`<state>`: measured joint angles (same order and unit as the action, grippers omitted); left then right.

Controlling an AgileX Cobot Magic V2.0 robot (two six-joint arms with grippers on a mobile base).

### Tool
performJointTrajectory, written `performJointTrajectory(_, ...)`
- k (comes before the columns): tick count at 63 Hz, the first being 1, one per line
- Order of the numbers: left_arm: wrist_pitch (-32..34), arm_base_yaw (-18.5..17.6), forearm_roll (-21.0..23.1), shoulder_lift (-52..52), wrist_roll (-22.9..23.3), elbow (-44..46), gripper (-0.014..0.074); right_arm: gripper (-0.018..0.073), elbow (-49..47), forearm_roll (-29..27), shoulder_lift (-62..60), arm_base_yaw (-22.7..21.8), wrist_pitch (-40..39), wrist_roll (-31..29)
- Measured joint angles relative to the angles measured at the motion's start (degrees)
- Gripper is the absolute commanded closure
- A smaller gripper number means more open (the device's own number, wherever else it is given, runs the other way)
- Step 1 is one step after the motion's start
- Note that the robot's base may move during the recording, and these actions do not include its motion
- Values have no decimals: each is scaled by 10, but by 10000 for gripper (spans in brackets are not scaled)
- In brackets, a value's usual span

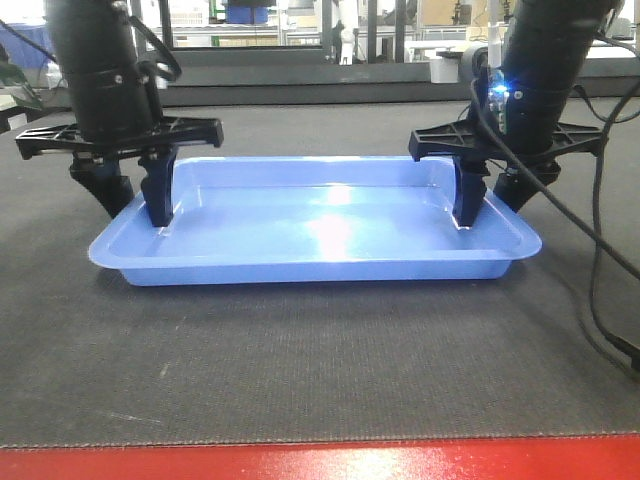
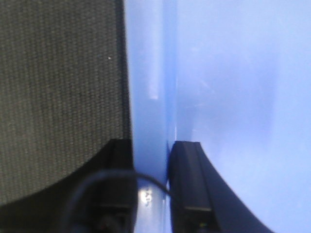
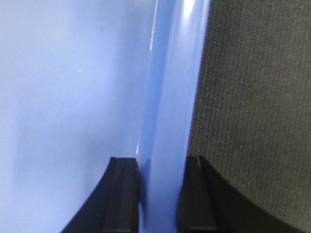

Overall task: Grab blue tray and place on right shelf
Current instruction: 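Close both grippers on the tray's opposite rims, then lift the tray with both grippers above the table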

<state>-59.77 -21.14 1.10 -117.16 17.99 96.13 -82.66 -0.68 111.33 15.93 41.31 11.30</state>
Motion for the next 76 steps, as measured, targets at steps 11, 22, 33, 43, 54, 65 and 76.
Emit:
performJointTrajectory(11,-21,0,6,0,1,21,640,503,2,0,-17,0,16,2)
performJointTrajectory(22,-57,0,5,28,-3,53,640,503,2,0,-77,0,50,3)
performJointTrajectory(33,-92,-10,-11,108,-4,60,640,503,2,-6,-159,0,89,4)
performJointTrajectory(43,-105,-41,-56,169,0,62,640,503,2,-12,-226,4,135,4)
performJointTrajectory(54,-111,-74,-71,215,3,62,641,503,2,-11,-288,4,190,8)
performJointTrajectory(65,-115,-95,-66,251,4,62,641,503,2,-6,-346,4,227,9)
performJointTrajectory(76,-111,-101,-53,280,8,31,641,503,15,-6,-380,4,238,9)
